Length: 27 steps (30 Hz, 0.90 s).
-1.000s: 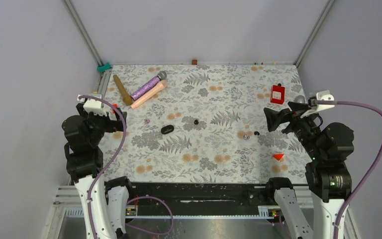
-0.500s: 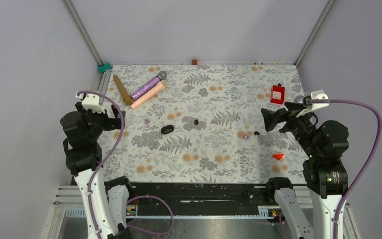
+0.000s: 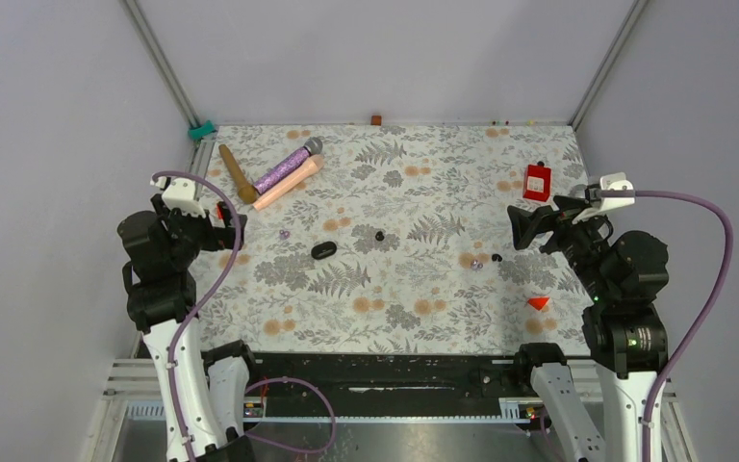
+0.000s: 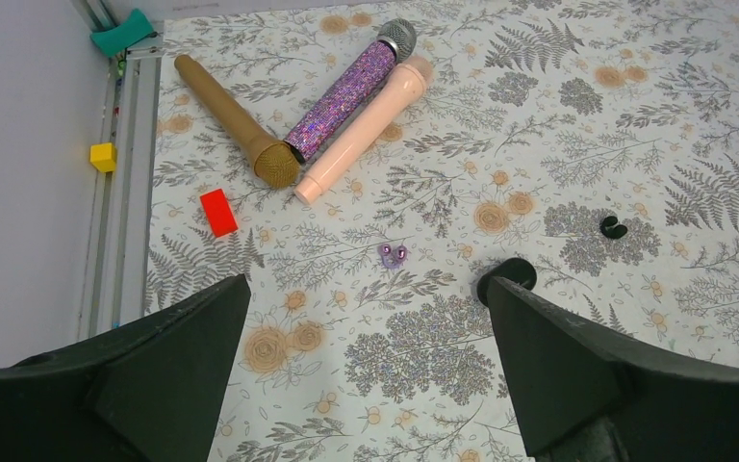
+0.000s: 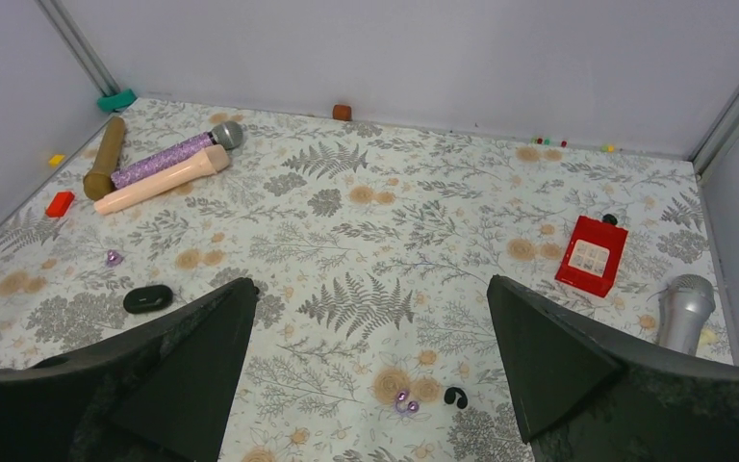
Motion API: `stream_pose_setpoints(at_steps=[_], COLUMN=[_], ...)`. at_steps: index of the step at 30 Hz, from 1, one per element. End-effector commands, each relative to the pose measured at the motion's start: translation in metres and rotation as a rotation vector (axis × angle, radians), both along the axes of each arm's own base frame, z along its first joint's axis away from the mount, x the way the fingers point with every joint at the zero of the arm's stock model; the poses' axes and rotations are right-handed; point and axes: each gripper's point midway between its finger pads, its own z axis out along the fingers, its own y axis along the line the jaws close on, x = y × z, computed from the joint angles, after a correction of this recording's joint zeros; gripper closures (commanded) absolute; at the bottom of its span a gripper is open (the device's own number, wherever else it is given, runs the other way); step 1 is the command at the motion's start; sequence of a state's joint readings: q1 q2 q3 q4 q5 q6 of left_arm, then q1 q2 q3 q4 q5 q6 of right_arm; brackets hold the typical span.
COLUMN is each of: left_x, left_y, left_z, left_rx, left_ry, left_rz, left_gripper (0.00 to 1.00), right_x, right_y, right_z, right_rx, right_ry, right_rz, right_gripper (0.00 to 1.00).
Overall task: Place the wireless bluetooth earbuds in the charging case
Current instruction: Pick up the charging case at the center of the board.
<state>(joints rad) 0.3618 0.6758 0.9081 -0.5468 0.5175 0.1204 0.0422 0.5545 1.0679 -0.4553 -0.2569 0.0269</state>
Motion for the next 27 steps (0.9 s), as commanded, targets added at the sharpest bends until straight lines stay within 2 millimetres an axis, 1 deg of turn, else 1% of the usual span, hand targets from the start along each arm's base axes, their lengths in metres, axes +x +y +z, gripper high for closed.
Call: stream_pose_setpoints(at_steps=[1, 5, 11, 15, 16, 19, 22, 27], left_x=[0.0, -0.002, -0.002, -0.003, -0.004, -0.006, -0.008, -0.008], left_y=[-0.006, -0.006, 0.0, -0.001, -0.002, -0.008, -0.019, -0.027], left_z=[0.017, 0.016, 0.016, 0.015, 0.015, 0.013, 0.006, -0.006], left_rx=[0.036, 0.047, 0.06, 0.062, 0.063, 0.067, 0.067, 0.059], left_ry=[-0.069, -0.075, -0.087, -0.089, -0.092, -0.096, -0.087, -0.027], left_rz=[-0.048, -0.05, -0.016, -0.02, -0.021, -0.063, -0.137, -0.21], left_gripper=[0.01, 0.01, 0.01, 0.01, 0.01, 0.01, 0.01, 0.01], right_x=[0.005, 0.007, 0.012, 0.016, 0.018, 0.019, 0.02, 0.022], right_y=[-0.003, 0.0, -0.003, -0.007, -0.008, -0.009, -0.01, -0.007], right_z=[0.011, 0.008, 0.003, -0.001, -0.002, -0.004, -0.005, -0.008], right_rx=[-0.018, -0.018, -0.019, -0.019, -0.044, -0.054, -0.059, -0.063], right_ry=[-0.064, -0.062, -0.058, -0.053, -0.059, -0.064, -0.066, -0.067], right_rz=[-0.014, 0.001, -0.02, -0.041, -0.044, -0.046, -0.047, -0.026], right_gripper=[0.01, 0.01, 0.02, 0.01, 0.01, 0.02, 0.02, 0.02])
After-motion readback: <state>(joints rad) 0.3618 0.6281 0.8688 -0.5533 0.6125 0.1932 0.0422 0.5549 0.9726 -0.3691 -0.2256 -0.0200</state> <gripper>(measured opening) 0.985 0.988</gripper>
